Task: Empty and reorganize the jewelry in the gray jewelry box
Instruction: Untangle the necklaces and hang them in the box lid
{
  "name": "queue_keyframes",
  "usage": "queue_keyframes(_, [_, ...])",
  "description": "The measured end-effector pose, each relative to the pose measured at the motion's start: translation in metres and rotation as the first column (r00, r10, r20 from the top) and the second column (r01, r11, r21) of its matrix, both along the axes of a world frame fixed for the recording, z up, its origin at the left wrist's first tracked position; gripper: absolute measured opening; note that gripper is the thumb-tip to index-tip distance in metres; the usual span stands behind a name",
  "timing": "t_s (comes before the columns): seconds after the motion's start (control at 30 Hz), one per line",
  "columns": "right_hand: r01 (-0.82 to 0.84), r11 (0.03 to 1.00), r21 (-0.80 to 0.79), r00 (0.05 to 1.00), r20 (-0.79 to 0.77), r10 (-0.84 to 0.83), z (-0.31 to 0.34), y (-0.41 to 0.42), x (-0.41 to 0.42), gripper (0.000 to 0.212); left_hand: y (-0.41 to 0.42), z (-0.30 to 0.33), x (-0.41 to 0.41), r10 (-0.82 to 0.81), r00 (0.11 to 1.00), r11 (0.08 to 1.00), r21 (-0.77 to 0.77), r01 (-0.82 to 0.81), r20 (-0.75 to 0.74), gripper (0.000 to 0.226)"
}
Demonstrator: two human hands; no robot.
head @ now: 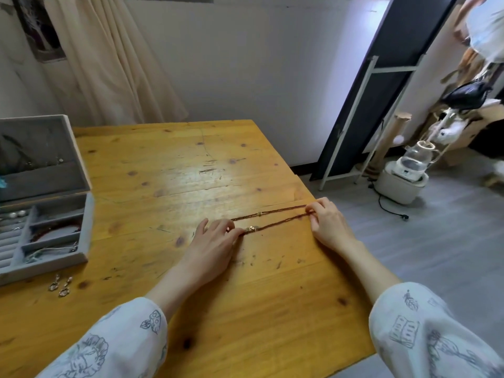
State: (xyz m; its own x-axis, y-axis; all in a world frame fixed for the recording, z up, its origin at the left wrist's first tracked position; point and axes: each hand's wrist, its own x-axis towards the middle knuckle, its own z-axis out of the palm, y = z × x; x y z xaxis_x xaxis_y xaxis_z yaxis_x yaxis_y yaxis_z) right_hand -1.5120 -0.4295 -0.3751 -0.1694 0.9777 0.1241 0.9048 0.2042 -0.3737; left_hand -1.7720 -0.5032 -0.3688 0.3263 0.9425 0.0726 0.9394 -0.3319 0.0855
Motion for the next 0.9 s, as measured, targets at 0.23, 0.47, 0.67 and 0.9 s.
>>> queue_keyframes(0.23, [-0.007, 1.000, 0.028, 0.992, -0.126, 0.010, 0.001, -0.022, -0.007, 0.025, -0.016, 0.003, -0.011, -0.002, 0.990, 1.000, 0.012, 0.000, 0.139, 0.042])
queue_keyframes(0.47, [-0.129, 0.991, 0.039, 0.966, -0.220, 0.134, 0.003, -0.082, -0.075, 0.026, -0.070, -0.001, -0.037, 0.067, 0.968, 0.998, -0.020, -0.064, 0.243, 0.069])
queue_keyframes(0.67, [-0.262, 0.962, 0.073, 0.928, -0.255, 0.272, 0.006, -0.119, -0.172, 0.022, -0.126, 0.005, -0.103, 0.239, 0.906, 0.967, 0.004, -0.256, 0.351, 0.043])
queue_keyframes(0.9, [-0.429, 0.904, 0.001, 0.866, -0.284, 0.411, 0.008, -0.145, -0.279, 0.028, -0.161, 0.002, -0.178, 0.464, 0.767, 0.828, 0.090, -0.553, 0.443, 0.032])
